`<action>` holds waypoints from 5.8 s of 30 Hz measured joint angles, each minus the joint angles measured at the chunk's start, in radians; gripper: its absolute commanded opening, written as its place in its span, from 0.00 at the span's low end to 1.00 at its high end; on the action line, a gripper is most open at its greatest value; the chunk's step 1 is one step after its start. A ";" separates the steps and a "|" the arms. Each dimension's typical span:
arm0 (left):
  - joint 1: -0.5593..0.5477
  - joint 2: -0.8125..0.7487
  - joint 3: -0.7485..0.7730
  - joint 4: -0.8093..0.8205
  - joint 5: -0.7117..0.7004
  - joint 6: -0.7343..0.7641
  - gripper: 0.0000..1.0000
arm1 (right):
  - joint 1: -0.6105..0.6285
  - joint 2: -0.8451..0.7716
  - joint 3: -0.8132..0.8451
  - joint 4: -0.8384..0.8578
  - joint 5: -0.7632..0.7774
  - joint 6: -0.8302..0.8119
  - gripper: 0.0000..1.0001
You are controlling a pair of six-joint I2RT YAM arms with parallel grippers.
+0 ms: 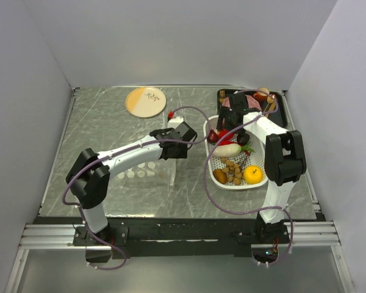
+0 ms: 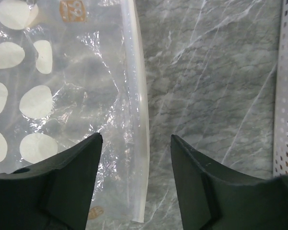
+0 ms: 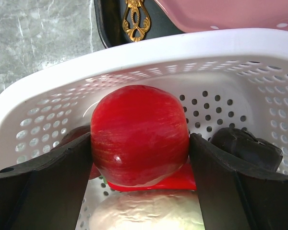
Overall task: Place the food in the zip-top bag and seal the zipper
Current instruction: Pick up the zipper food storage bag at the center of the board, then place the fake fruit in the zipper food storage bag.
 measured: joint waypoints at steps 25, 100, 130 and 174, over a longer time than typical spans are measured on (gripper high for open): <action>-0.015 0.111 0.029 -0.073 -0.151 -0.065 0.04 | -0.016 0.000 0.000 -0.003 -0.030 0.021 0.84; 0.077 -0.236 -0.096 0.158 0.101 -0.027 0.01 | 0.237 -0.467 -0.507 0.615 -0.628 0.573 0.00; 0.079 -0.345 -0.148 0.208 0.179 -0.018 0.01 | 0.338 -0.296 -0.368 0.488 -0.581 0.491 0.05; 0.073 -0.311 -0.164 0.213 0.186 -0.045 0.01 | 0.340 -0.370 -0.410 0.424 -0.426 0.536 0.00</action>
